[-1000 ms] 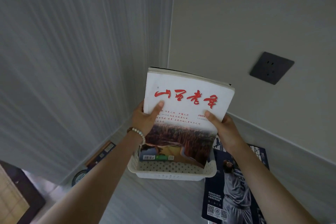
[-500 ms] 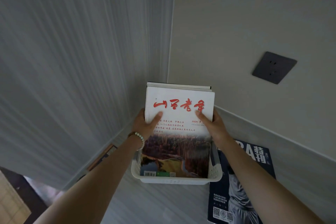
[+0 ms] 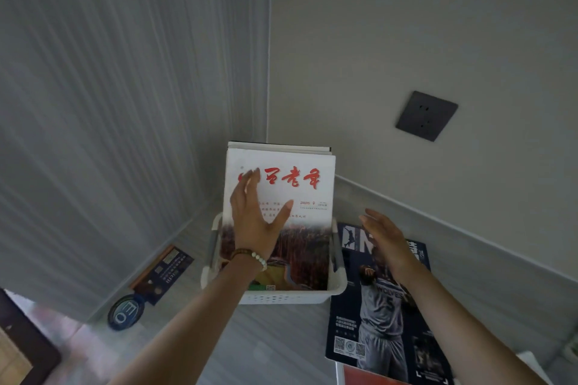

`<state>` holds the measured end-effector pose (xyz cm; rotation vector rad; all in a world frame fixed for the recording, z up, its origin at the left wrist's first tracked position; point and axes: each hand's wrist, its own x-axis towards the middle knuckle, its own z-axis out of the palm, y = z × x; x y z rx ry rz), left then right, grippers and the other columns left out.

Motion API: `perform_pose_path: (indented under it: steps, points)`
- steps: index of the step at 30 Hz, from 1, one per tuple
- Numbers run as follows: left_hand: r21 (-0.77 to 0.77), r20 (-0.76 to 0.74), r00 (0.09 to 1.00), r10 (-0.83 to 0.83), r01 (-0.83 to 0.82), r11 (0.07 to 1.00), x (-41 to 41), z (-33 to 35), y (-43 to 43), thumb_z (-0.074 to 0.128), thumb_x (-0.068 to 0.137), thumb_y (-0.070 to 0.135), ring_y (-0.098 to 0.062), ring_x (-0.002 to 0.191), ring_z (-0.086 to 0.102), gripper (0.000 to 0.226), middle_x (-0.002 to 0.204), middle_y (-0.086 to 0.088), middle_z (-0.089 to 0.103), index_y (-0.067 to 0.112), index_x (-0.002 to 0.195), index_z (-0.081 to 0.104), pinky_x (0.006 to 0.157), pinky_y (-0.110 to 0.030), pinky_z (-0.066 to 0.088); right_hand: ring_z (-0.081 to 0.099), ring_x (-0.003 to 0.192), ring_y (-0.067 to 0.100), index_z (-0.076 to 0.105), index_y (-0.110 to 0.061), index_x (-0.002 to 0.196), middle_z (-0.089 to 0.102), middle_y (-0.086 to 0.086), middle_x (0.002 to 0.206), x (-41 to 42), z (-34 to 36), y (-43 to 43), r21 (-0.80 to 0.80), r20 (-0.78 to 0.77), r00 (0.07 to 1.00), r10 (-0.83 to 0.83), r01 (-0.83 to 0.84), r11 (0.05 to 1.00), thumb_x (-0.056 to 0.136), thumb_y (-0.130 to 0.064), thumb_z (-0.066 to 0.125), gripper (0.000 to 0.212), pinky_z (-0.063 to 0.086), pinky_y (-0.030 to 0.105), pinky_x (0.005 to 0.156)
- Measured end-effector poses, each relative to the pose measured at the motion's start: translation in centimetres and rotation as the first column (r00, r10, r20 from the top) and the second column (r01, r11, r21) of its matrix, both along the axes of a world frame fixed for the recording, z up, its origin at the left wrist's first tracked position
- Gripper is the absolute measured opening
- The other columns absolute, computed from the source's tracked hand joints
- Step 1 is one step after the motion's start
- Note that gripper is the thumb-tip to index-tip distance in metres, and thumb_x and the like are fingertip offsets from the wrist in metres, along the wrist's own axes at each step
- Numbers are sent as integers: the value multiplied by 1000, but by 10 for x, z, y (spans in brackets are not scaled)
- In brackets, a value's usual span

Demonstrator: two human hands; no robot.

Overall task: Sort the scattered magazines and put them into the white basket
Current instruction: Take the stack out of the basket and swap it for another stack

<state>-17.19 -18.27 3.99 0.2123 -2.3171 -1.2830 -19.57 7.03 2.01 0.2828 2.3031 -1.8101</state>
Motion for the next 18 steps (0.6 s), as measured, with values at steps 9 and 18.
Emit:
perform_pose_path:
  steps: [9,18]
  points:
    - [-247,310,943,-121,203,948,46,-43,96,51,79,60,-18,139,23,83,151,0,26,20,145,20,115,-37,22,65,101,11,65,-25,106,63,0,122,68,-28,112,28,162,973,-167,164,986,73,-49,69,41,51,25,78]
    - [-454,489,872,2,253,855,68,-58,129,35,84,64,-19,137,29,76,147,1,36,23,146,16,113,-39,15,65,83,27,57,5,106,67,18,100,88,-40,127,-23,460,858,-228,269,963,79,-11,72,35,51,30,62]
